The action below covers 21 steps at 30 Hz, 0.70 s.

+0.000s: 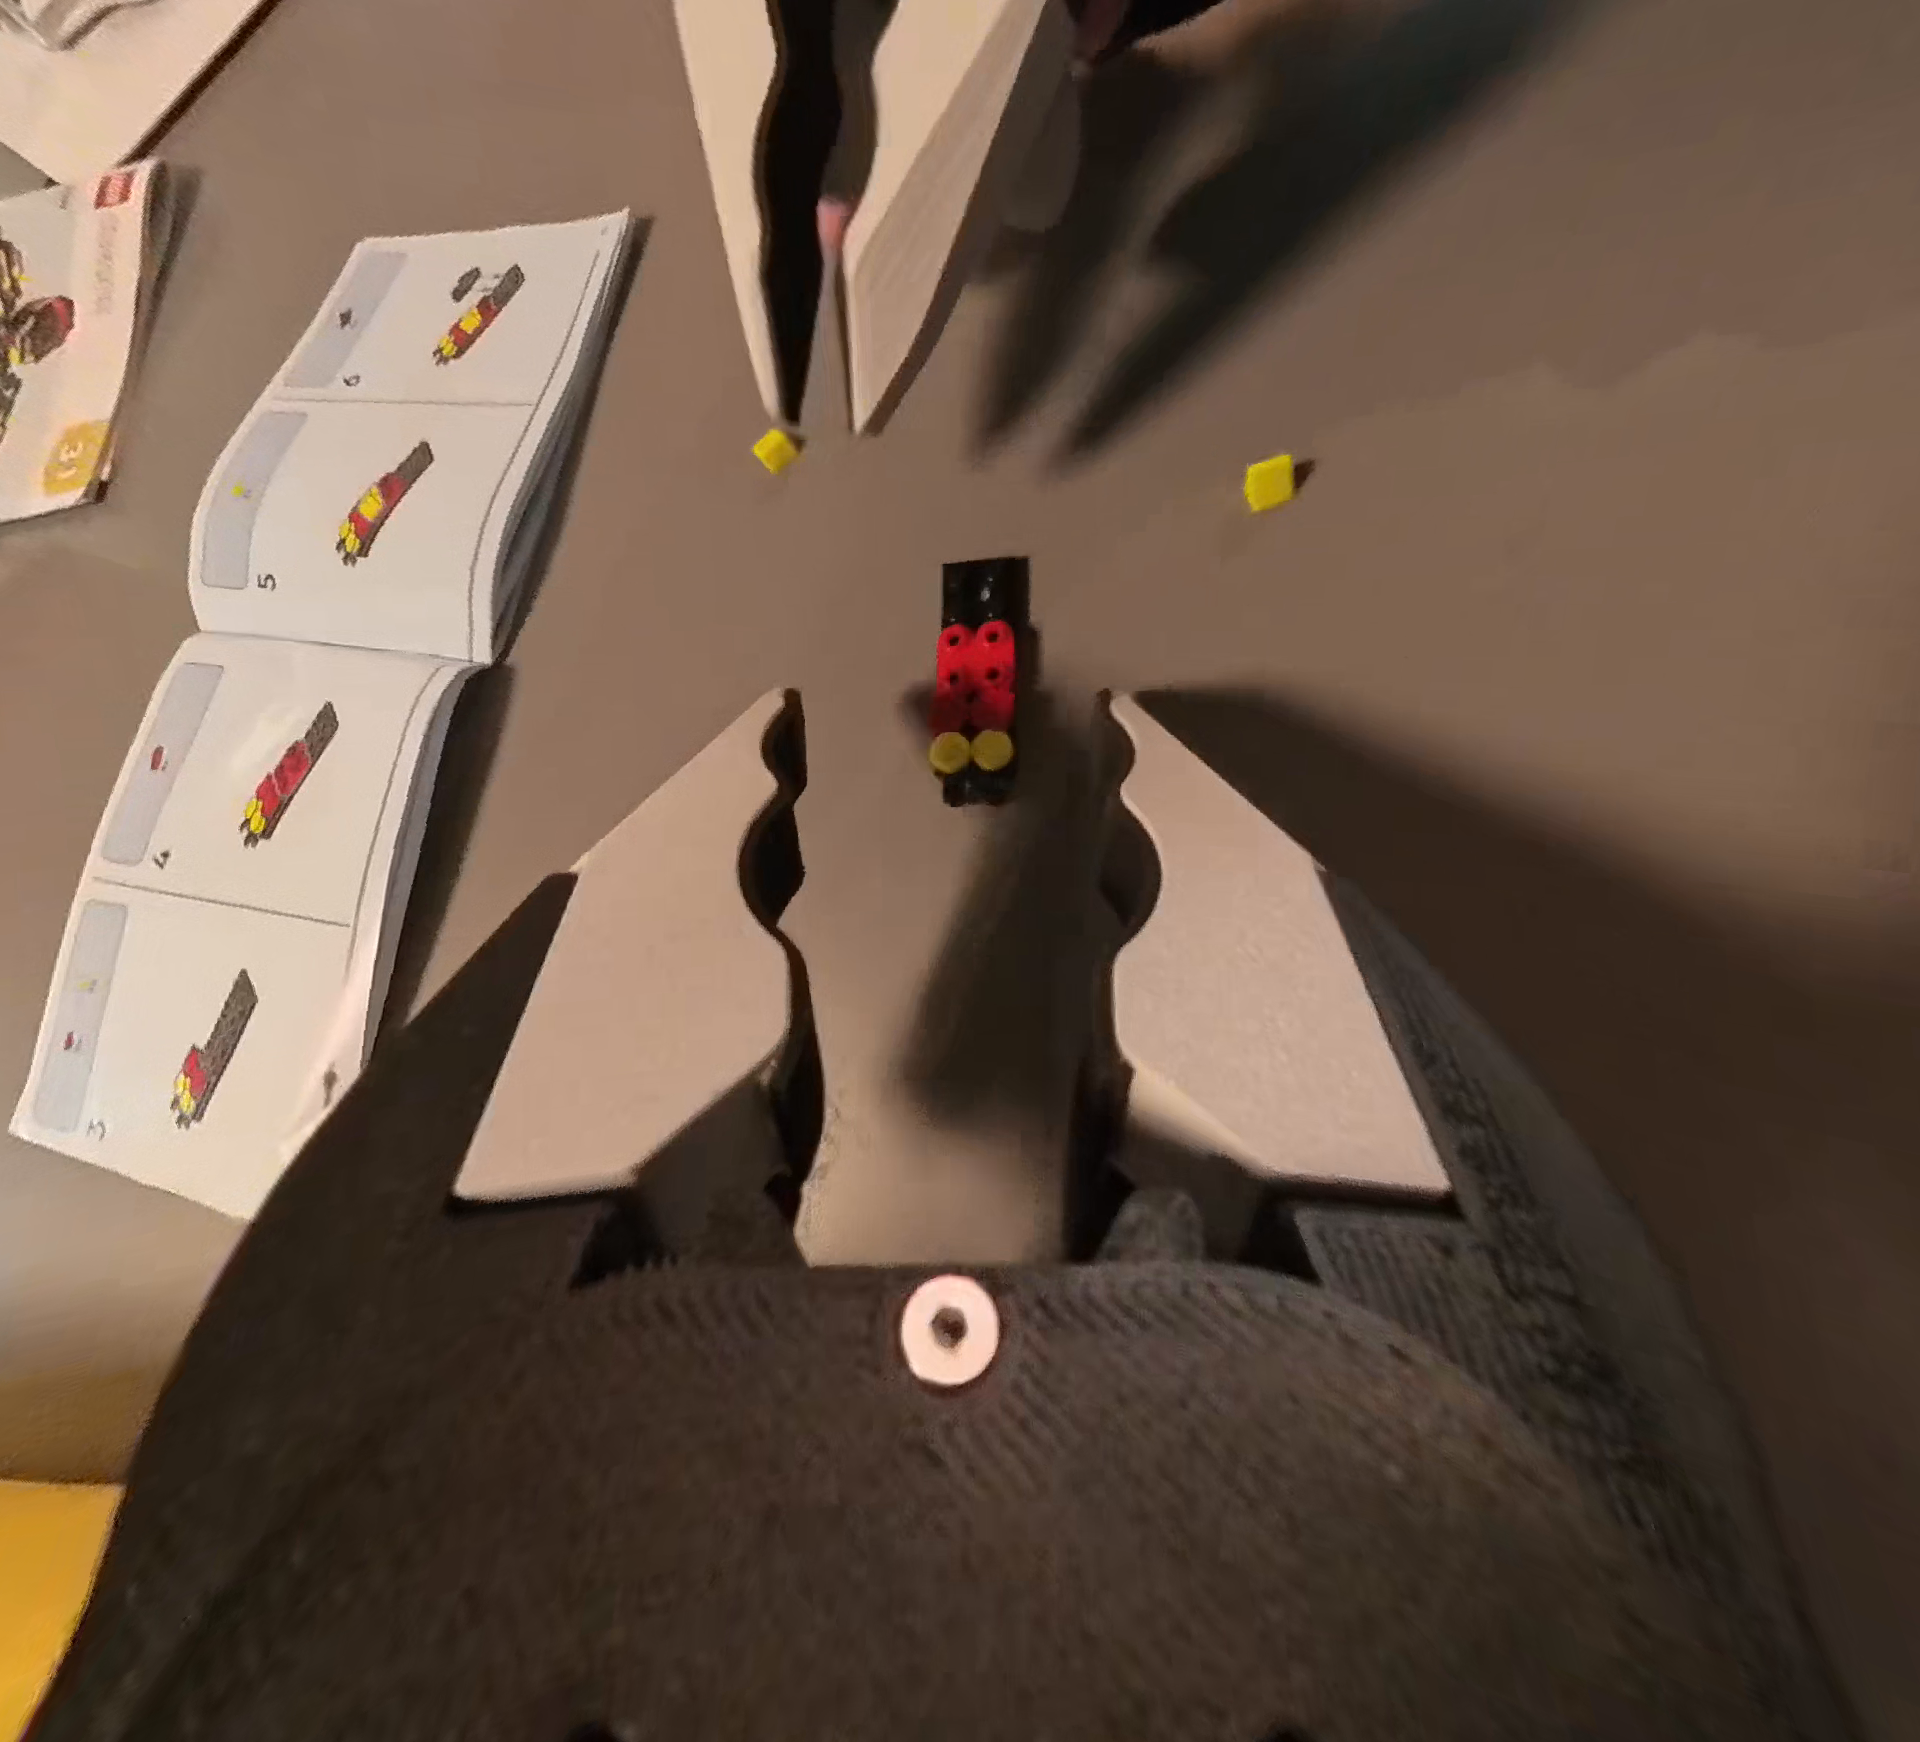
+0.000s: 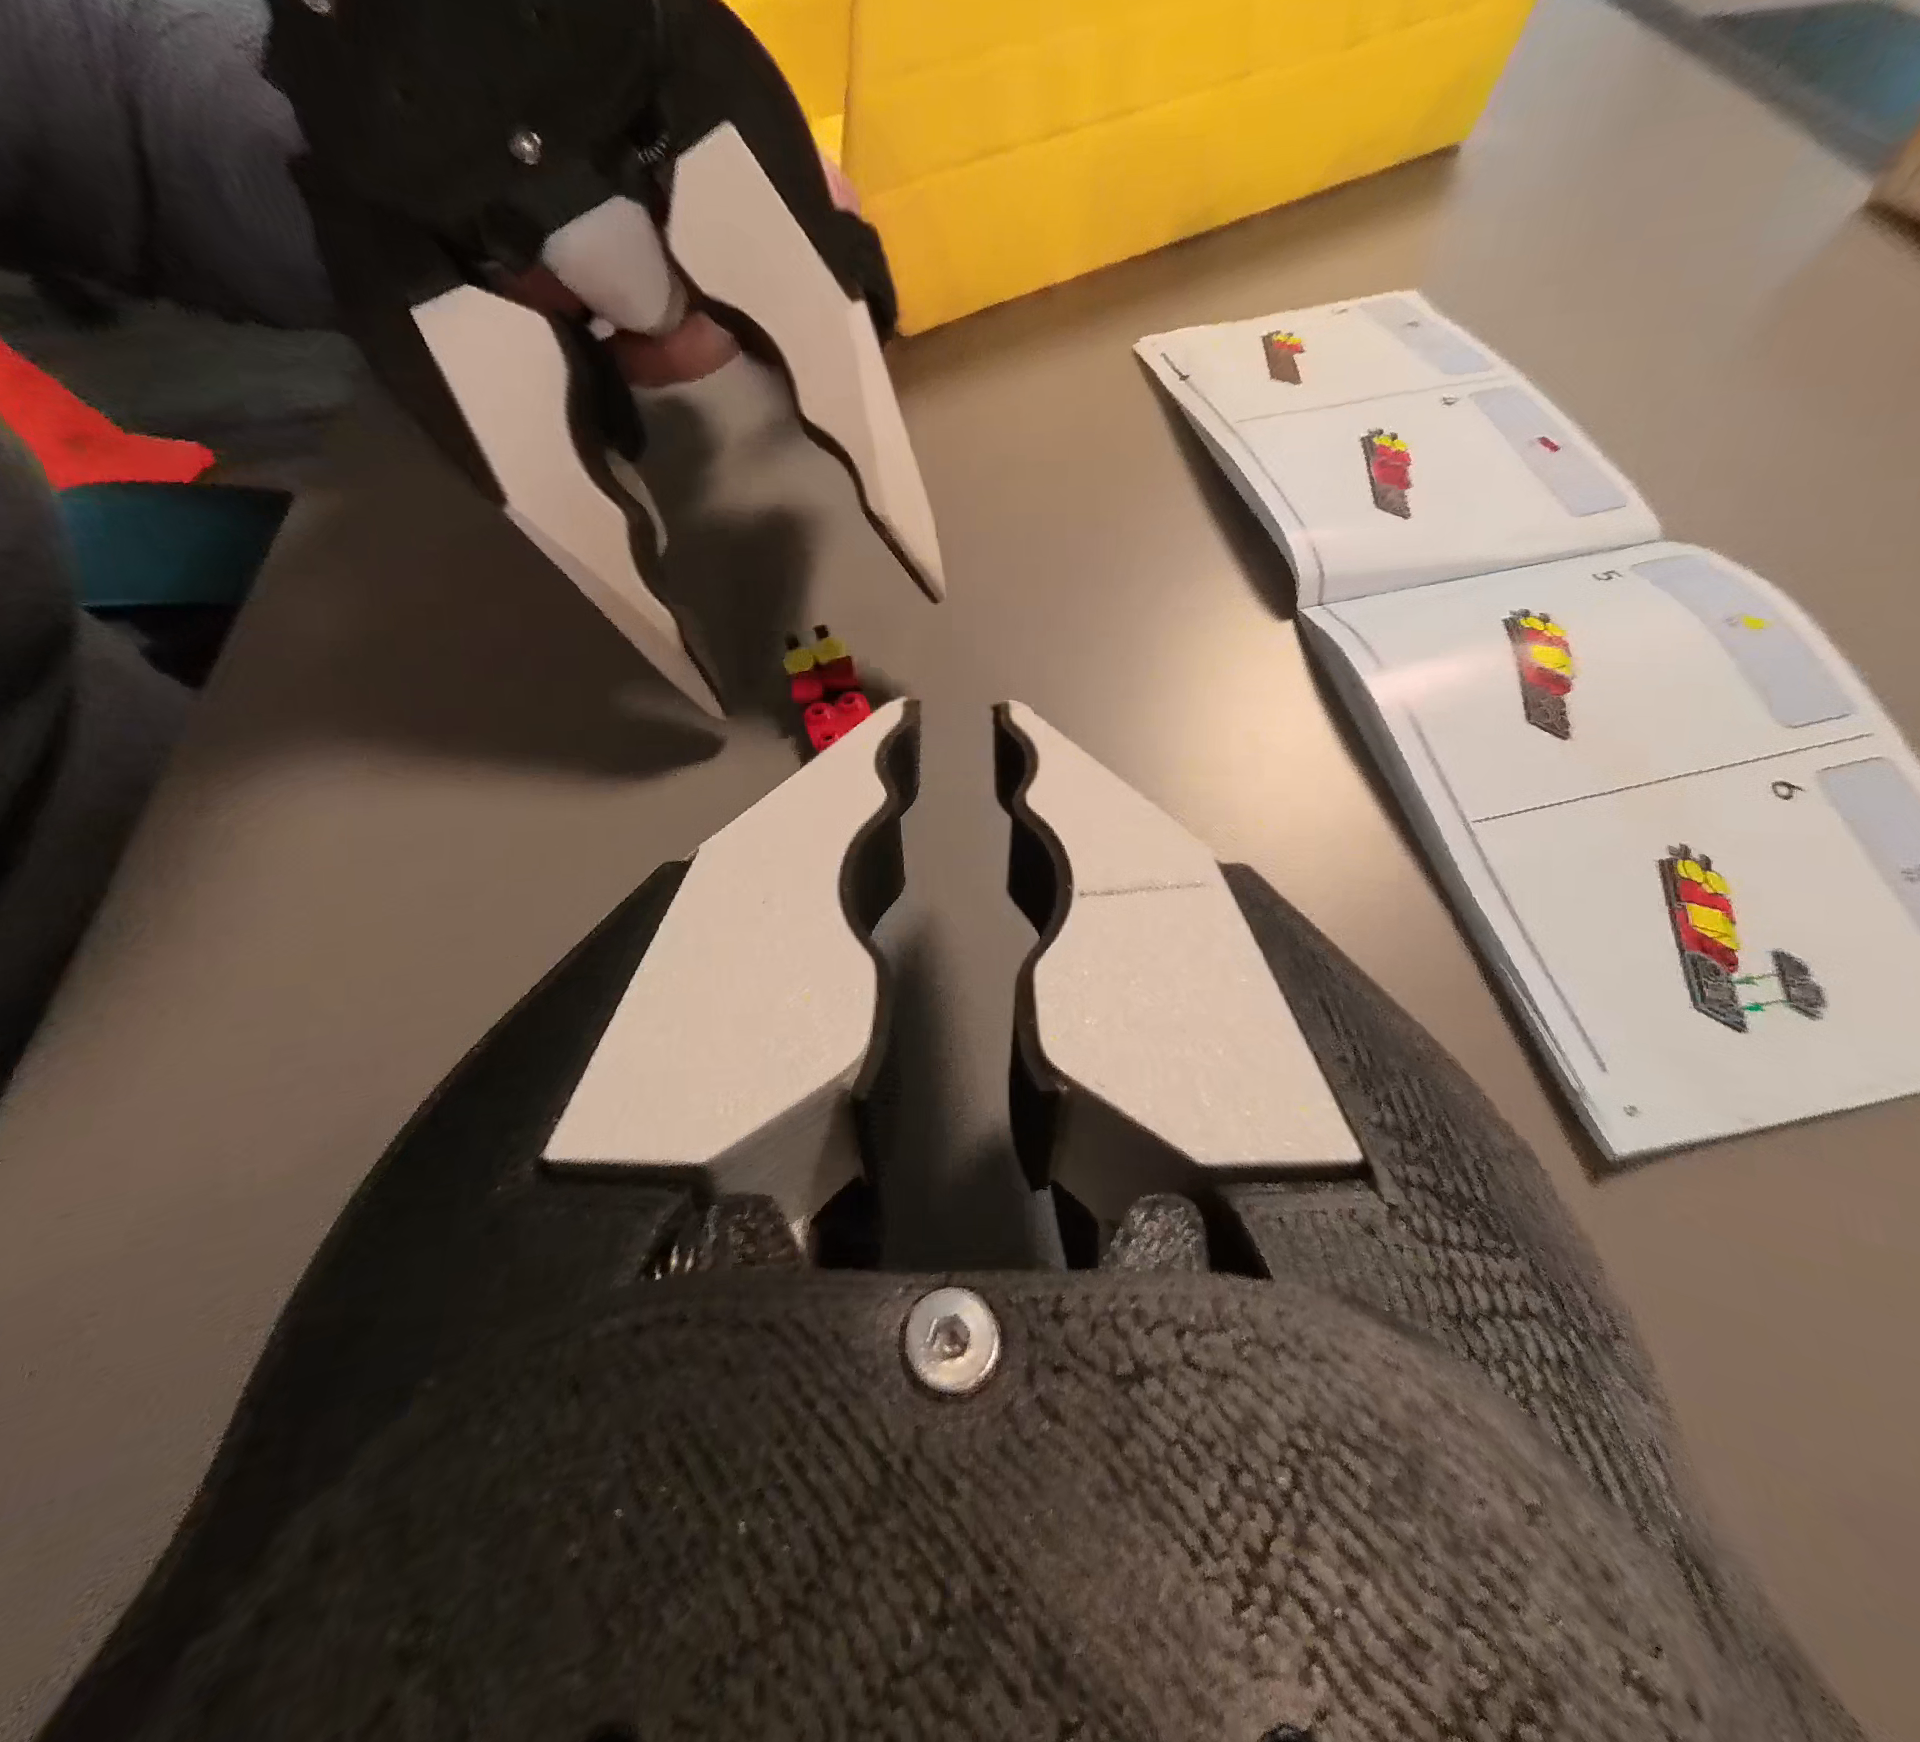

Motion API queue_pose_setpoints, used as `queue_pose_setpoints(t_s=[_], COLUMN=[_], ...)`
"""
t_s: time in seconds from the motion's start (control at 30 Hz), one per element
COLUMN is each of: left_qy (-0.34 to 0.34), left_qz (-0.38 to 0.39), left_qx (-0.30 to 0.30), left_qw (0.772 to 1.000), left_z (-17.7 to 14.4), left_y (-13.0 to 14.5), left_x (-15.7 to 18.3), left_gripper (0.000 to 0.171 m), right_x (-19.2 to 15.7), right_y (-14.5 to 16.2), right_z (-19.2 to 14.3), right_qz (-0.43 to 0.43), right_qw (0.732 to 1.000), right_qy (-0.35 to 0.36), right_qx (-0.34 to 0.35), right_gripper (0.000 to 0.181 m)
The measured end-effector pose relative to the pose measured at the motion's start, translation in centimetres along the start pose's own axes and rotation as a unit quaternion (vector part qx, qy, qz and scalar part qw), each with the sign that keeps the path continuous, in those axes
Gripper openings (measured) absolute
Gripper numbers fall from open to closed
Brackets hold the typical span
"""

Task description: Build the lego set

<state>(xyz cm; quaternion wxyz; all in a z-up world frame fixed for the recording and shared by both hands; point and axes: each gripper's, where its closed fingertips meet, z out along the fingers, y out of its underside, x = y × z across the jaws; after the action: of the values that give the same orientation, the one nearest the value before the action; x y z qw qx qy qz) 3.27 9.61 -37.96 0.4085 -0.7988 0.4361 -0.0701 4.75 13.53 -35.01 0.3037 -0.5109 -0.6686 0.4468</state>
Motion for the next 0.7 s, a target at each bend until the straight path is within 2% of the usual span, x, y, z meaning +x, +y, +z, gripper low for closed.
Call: queue_pose_setpoints(t_s=[0.13, 0.23, 0.37, 0.7], left_qy=[0.015, 0.031, 0.037, 0.038], left_qz=[-0.049, -0.069, -0.069, -0.06], left_qx=[0.007, 0.016, 0.018, 0.019], left_qw=[0.999, 0.997, 0.997, 0.997], left_z=[0.4, 0.3, 0.3, 0.3], left_y=[0.9, 1.1, 1.1, 1.1], left_x=[-0.1, 0.0, 0.1, 0.3], left_gripper=[0.054, 0.052, 0.045, 0.028], right_x=[-0.4, -2.0, -4.9, -8.1], right_y=[0.3, 0.8, 2.1, 4.2], right_z=[-1.1, -1.8, -2.5, -1.7], right_qz=[-0.022, -0.031, -0.019, -0.06], right_qw=[1.0, 0.998, 0.991, 0.978], right_qy=[-0.005, -0.05, -0.131, -0.175], right_qx=[0.008, 0.006, -0.022, -0.093], right_gripper=[0.017, 0.022, 0.026, 0.027])
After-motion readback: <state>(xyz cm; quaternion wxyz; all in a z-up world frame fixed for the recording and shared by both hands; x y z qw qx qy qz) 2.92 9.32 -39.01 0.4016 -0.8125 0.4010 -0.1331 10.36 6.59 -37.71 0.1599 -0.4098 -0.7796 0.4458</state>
